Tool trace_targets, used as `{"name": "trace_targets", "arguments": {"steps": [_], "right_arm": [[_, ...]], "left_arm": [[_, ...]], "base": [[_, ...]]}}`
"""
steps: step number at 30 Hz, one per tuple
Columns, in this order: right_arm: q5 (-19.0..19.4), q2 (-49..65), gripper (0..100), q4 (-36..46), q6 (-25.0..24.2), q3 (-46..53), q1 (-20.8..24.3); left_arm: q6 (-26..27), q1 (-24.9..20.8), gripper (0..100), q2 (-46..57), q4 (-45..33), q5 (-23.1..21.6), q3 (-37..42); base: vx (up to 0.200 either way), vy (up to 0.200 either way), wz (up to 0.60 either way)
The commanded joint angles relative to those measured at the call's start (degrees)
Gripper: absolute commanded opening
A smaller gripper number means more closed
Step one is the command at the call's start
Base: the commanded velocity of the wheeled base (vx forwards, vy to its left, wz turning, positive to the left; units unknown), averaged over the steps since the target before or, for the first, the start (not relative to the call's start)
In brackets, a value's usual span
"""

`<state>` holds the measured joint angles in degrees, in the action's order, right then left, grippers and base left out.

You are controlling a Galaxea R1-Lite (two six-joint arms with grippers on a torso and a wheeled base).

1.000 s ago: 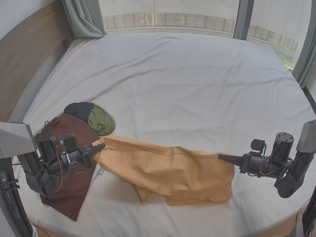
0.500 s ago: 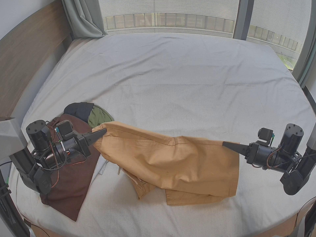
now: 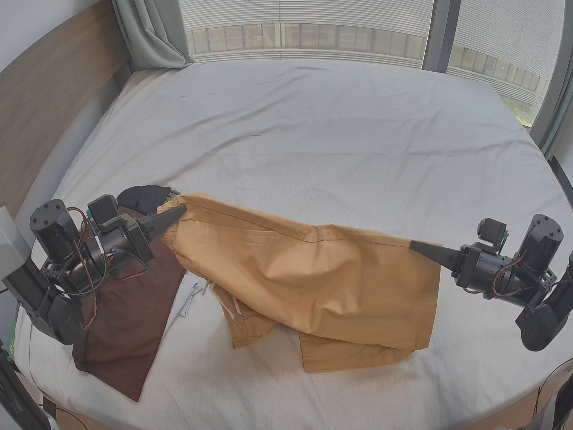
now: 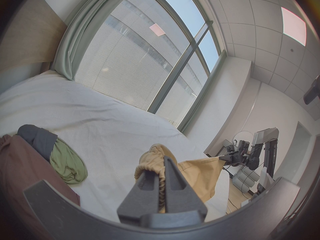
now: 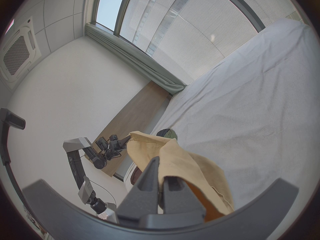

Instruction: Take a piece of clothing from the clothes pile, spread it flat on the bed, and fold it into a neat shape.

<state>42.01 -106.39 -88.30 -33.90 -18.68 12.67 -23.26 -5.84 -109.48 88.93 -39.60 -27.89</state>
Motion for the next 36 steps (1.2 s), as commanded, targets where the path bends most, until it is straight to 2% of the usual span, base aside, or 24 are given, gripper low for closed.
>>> {"name": "trace_targets", "arguments": {"steps": [1, 5, 9, 36], "right_arm": [[0.0, 1.1, 0, 0.0, -0.2, -0.4, 0.1], [-0.5, 2.0, 0, 0.0, -2.3, -1.3, -0.2], [-3.8, 2.4, 0, 0.0, -3.4, -2.9, -0.2], [-4.0, 3.0, 0, -0.1, -5.3, -7.2, -5.5]], "left_arm": [[-0.3, 0.3, 0, 1.6, 0.1, 0.0, -0.4], [-0.4, 0.6, 0, 1.8, 0.1, 0.0, -0.7], [-0.3, 0.5, 0, 1.8, 0.1, 0.0, -0.9], [-0.6, 0.2, 0, 1.1, 0.0, 0.0, -0.4]], "base": [[0.000, 0.000, 0.00], [0.000, 0.000, 0.00], [0.000, 0.000, 0.00], [0.000, 0.000, 0.00]]}}
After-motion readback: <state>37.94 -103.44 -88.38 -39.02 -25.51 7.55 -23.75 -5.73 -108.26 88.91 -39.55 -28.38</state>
